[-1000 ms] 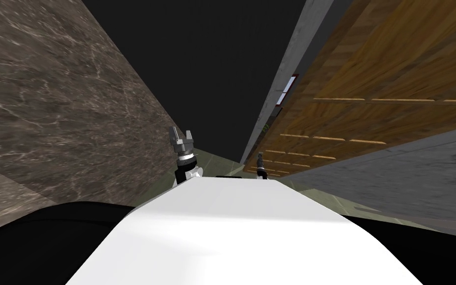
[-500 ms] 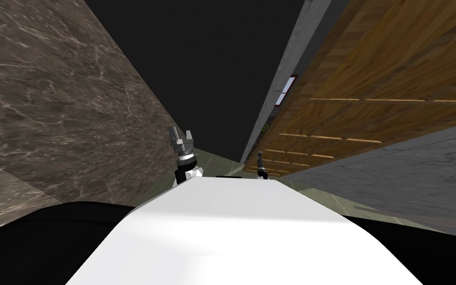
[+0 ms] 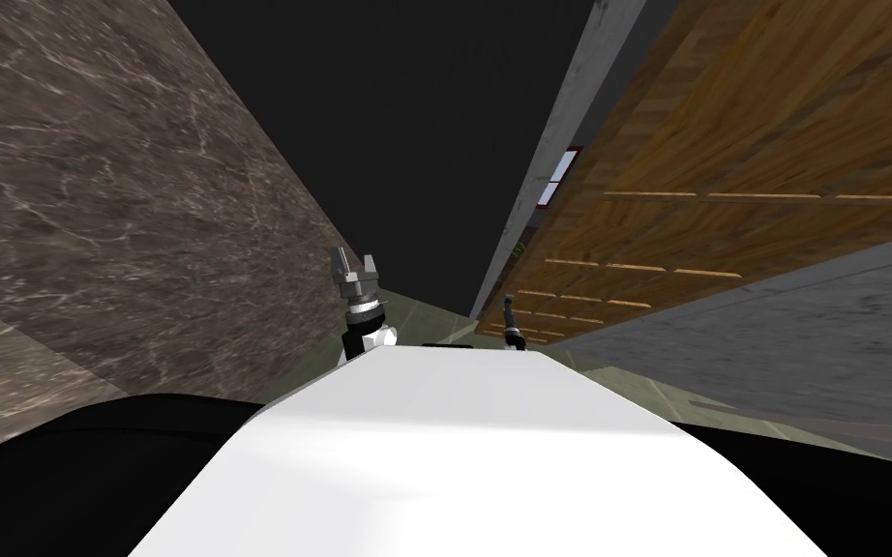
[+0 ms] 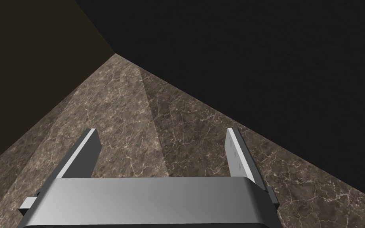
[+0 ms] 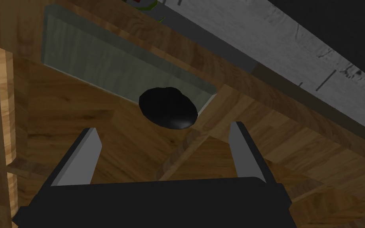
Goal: Pull the door open
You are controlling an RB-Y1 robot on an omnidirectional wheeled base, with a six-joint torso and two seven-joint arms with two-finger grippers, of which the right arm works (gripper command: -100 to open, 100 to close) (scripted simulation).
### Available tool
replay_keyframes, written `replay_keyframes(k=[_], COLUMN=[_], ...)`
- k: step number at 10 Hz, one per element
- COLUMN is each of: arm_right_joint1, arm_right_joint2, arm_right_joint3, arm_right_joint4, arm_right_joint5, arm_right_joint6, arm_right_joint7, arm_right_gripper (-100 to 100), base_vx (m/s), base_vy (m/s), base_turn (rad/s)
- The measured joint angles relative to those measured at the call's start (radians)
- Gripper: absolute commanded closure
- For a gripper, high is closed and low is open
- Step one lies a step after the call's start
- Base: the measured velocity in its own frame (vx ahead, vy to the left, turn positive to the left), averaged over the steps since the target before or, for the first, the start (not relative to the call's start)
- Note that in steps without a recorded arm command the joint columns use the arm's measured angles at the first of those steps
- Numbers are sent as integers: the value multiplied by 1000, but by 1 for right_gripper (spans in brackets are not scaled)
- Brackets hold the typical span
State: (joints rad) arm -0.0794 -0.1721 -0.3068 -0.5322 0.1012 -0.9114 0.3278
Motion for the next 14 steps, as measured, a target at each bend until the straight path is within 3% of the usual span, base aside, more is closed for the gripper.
replay_keyframes(k=[14], arm_right_joint1=[23], arm_right_joint2=[-28], arm_right_joint3=[-30], arm_right_joint4=[-11], arm_right_joint5=[94], arm_right_joint6=[-31], arm_right_joint7=[348], arm_right_gripper=[-100], base_vx=[-27], base_vy=[5], base_turn=[0])
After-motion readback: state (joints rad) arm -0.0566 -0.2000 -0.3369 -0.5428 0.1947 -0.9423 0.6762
